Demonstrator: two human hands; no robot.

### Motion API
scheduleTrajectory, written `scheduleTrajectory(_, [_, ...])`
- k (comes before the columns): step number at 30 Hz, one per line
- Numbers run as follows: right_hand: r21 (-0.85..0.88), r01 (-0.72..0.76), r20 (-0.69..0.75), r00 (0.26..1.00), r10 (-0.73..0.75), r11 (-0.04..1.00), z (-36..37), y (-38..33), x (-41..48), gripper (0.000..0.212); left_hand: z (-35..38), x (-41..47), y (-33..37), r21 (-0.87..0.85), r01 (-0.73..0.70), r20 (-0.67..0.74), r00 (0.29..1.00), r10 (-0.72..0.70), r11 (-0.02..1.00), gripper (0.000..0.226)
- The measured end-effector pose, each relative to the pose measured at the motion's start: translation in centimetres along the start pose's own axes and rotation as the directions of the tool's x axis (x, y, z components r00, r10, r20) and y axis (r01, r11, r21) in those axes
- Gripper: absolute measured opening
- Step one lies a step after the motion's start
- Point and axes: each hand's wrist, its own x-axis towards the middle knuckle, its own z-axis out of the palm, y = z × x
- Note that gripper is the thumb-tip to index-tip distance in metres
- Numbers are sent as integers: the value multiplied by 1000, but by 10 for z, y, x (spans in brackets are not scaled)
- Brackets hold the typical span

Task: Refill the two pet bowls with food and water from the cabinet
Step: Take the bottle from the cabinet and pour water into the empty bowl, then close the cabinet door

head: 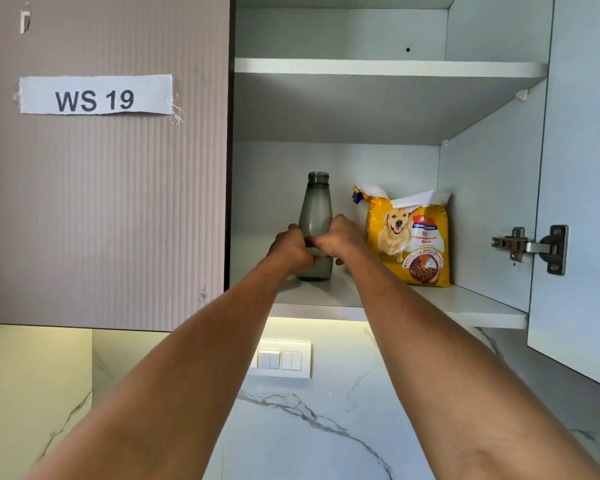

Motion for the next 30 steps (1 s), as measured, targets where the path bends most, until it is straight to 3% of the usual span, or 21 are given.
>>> scheduleTrajectory(3, [-13, 15, -86, 996, -16, 1000, -1, 4, -13, 73, -9, -18, -2, 87, -60, -77, 995, 66, 994, 38])
scheduleTrajectory(6, [-48, 32, -160, 986, -39, 998, -9, 9, -42, 56, -21, -47, -5, 104, -141, -120, 981, 153, 985, 50])
scheduleTrajectory(12, [-124, 57, -255, 963, -88, 991, -38, 1, -129, 42, -45, -126, -14, 102, -256, -184, 945, 271, 961, 53])
scheduleTrajectory(25, [-262, 6, -336, 937, -97, 965, -99, -18, -364, 38, -85, -312, -9, -7, -340, -72, 938, 338, 940, 53])
scheduleTrajectory(30, [-336, 42, -366, 915, -172, 941, -141, -18, -422, 36, -101, -358, 19, -63, -358, -76, 932, 354, 932, 53])
